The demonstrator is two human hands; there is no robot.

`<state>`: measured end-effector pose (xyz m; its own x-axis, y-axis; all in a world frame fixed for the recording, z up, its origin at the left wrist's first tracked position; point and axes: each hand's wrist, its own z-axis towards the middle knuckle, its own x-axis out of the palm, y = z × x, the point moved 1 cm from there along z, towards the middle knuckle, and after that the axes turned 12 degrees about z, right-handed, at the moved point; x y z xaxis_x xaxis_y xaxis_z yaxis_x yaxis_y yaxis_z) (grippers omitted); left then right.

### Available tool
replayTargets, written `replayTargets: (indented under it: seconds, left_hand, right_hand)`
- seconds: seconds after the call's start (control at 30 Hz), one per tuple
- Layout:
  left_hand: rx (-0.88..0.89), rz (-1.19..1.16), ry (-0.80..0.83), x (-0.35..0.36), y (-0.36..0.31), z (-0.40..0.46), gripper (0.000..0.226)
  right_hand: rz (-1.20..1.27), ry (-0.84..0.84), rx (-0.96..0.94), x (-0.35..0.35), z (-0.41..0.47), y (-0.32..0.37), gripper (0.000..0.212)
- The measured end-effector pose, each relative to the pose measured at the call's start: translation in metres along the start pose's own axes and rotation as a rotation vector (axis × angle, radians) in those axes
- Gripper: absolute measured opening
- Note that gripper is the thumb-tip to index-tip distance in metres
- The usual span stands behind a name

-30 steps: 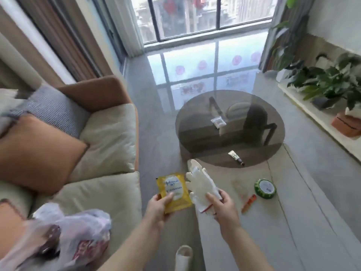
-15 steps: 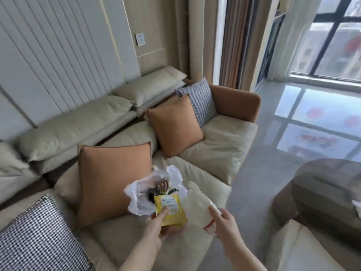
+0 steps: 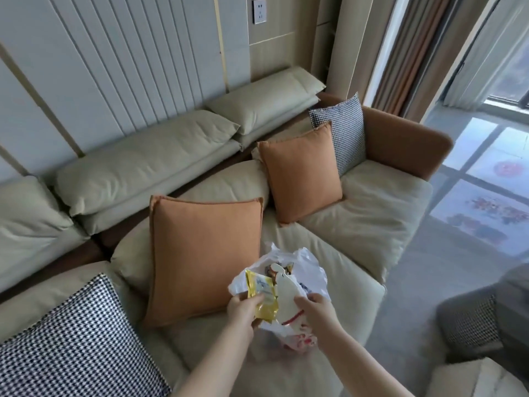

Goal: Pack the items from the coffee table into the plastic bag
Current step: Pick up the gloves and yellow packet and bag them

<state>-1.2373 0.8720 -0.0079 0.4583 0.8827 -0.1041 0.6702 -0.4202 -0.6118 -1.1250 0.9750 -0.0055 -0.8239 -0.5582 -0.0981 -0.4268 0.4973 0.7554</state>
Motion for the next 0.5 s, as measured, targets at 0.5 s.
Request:
replayTargets:
  seconds: [0.5]
  left_hand:
    - [0.008,0.596,-0.032,0.033,-0.043,0.097,0.029]
  right_hand:
    - [-0.002,-0.301,0.179,0.030,0.080,0.009,0.018]
